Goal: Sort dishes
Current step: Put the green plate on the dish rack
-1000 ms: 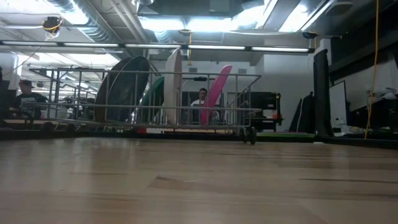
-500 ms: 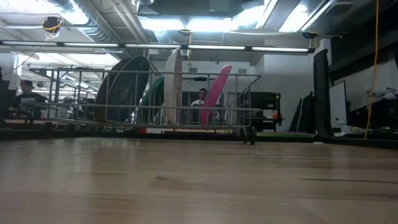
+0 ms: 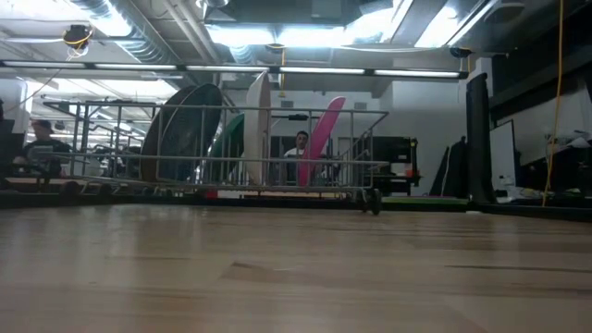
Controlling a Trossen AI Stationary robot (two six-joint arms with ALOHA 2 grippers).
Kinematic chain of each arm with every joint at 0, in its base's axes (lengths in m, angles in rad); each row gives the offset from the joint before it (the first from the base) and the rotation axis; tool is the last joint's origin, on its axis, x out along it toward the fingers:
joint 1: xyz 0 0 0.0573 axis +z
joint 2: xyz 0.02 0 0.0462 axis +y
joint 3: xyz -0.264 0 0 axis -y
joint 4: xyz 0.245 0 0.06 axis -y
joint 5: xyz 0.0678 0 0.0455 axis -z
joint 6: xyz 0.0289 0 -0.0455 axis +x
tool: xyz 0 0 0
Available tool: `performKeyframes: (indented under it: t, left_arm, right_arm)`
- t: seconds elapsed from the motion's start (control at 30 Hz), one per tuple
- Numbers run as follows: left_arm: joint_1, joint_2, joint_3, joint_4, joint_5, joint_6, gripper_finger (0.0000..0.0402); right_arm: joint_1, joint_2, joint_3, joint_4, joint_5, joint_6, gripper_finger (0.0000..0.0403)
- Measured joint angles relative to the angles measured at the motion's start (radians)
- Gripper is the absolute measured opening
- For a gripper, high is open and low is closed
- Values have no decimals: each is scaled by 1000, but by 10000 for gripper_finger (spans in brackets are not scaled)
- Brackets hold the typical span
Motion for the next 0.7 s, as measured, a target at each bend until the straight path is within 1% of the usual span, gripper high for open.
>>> performKeyframes:
  t: [0.13, 0.17, 0.23, 0.33, 0.47, 0.6, 0.7]
  left_arm:
    - [0, 0, 0, 1, 2, 16, 11]
    - [0, 0, 0, 1, 3, 25, 11]
    - [0, 0, 0, 1, 5, 47, 11]
    - [0, 0, 0, 3, 7, 88, 11]
    - [0, 2, 0, 3, 11, 151, 9]
    - [16, 2, 0, 7, 19, 204, 10]
    - [34, 1, 0, 7, 32, 241, 10]
  right_arm:
    - [0, 0, 0, 7, 15, 18, 160]
    - [0, 0, 0, 13, 22, 49, 167]
    - [0, 0, 0, 16, 38, 164, 178]
    - [0, 0, 0, 17, 109, 325, 183]
    - [0, 0, 0, 9, 198, 469, 183]
    - [0, 0, 0, -8, 213, 633, 184]
    - [-1, 0, 0, -45, 215, 786, 184]
